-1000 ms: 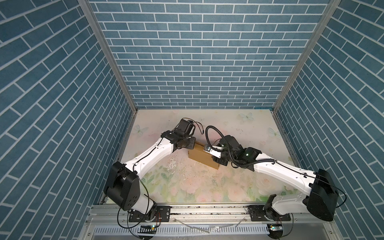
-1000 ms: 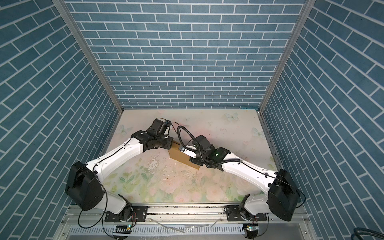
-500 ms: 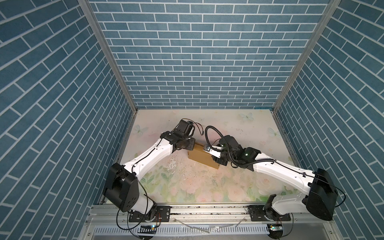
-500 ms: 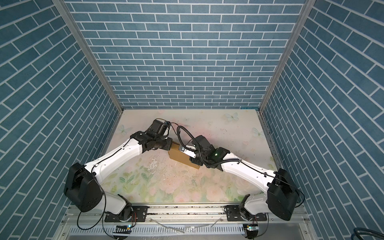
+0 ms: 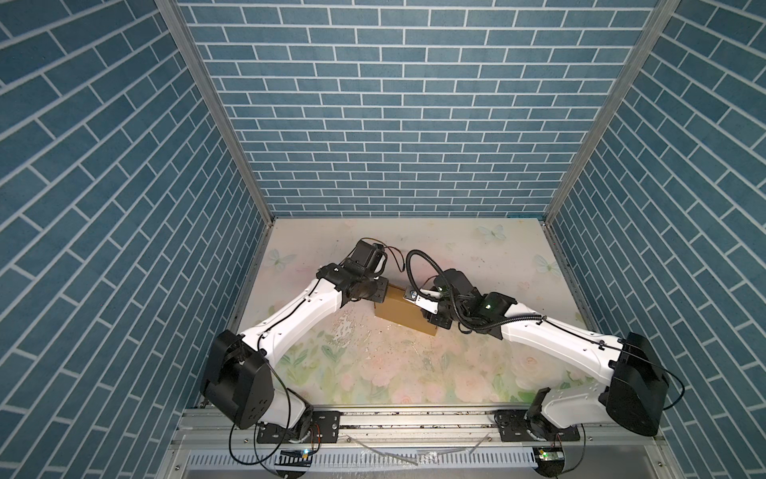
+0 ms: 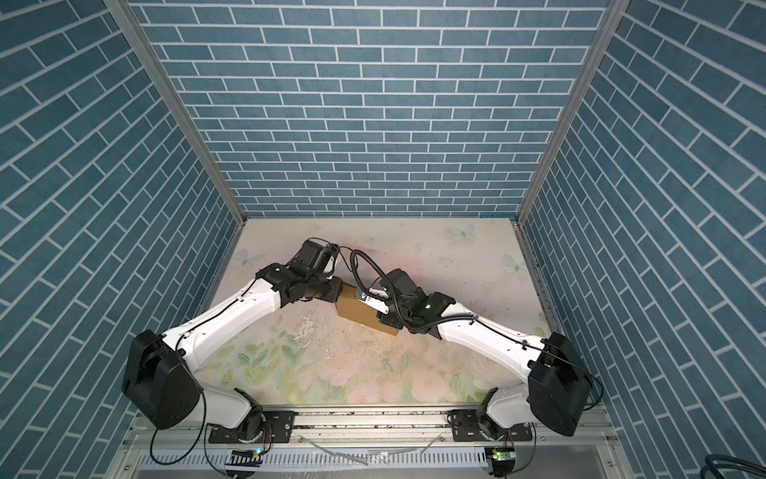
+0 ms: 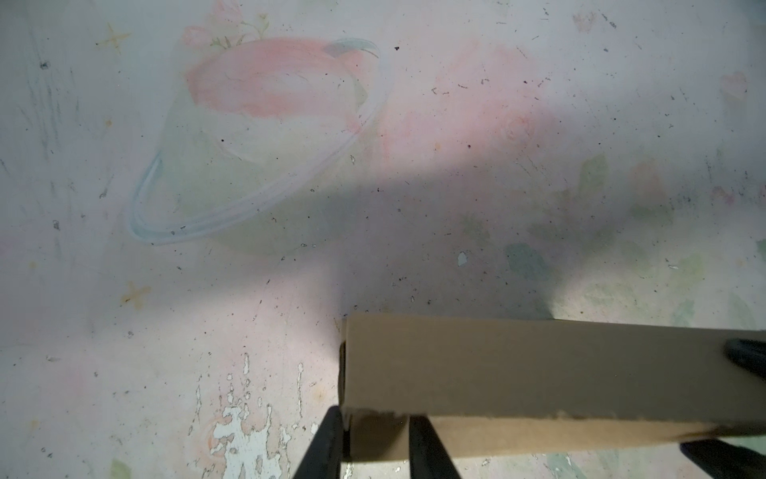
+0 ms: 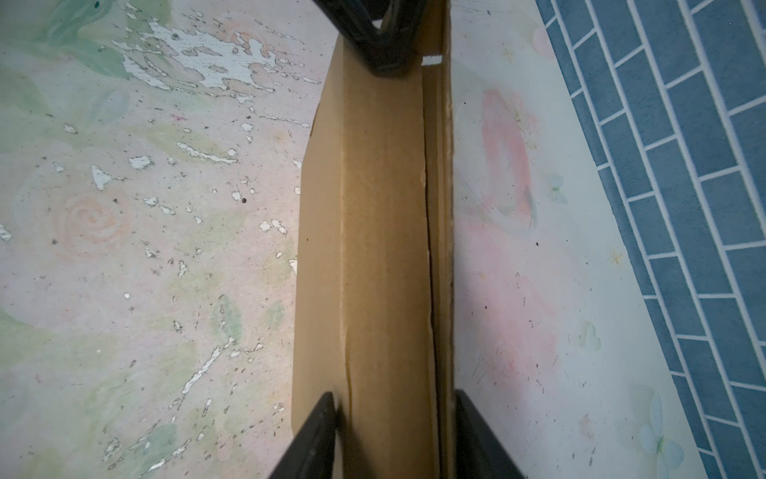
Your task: Fold the paper box
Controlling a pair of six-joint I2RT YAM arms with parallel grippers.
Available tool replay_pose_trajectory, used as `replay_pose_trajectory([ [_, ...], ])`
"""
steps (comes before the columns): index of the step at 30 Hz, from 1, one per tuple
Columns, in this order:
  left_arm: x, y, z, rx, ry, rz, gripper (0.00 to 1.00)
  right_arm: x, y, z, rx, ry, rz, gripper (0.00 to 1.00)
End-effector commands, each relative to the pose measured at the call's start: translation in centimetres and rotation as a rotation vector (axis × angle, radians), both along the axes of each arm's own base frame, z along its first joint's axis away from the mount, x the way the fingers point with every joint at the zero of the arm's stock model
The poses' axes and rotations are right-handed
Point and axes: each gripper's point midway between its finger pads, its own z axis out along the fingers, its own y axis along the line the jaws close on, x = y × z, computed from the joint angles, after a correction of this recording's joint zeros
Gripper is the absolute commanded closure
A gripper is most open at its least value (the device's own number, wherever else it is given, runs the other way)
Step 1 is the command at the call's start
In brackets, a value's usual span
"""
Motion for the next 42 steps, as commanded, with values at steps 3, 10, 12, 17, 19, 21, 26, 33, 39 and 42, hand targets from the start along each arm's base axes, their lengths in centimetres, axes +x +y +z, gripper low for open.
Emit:
replay_pose_trajectory([
  [3,-1.2,0.4,0.5,0.001,0.002,-0.013,0.67,0.5,0.9,1.1,0.022,-0.005,-0.013,0.57],
  [10,-1.7,0.8,0.7,0.006,0.004,-0.016,0.64,0.6,0.9,1.2,0.026,-0.004,-0.019,0.58],
  [12,-1.9,1.2,0.7,0.009,-0.001,-0.004,0.64,0.5,1.0,1.2,0.029,-0.001,-0.02,0.59],
  [17,-2.0,2.1,1.5,-0.043,-0.021,0.035,0.6,0.6,1.1,1.2,0.031,0.001,-0.021,0.6],
  [19,-1.8,2.5,2.0,-0.086,-0.029,0.054,0.58,0.6,1.1,1.2,0.032,0.003,-0.021,0.6],
  [21,-1.6,2.9,2.6,-0.156,-0.038,0.081,0.55,0.6,1.2,1.2,0.035,0.003,-0.021,0.6],
  [26,-0.5,3.1,3.7,-0.351,-0.052,0.127,0.49,0.5,1.1,1.3,0.041,0.004,-0.023,0.6],
  [33,1.3,1.3,3.4,-0.522,-0.014,0.122,0.44,0.4,1.0,1.4,0.044,0.003,-0.024,0.61],
  [39,2.5,0.5,3.2,-0.583,-0.014,0.124,0.43,0.4,1.0,1.5,0.047,0.004,-0.026,0.61],
  [42,2.7,0.4,2.6,-0.575,-0.001,0.128,0.43,0.4,1.0,1.6,0.05,0.002,-0.024,0.61],
])
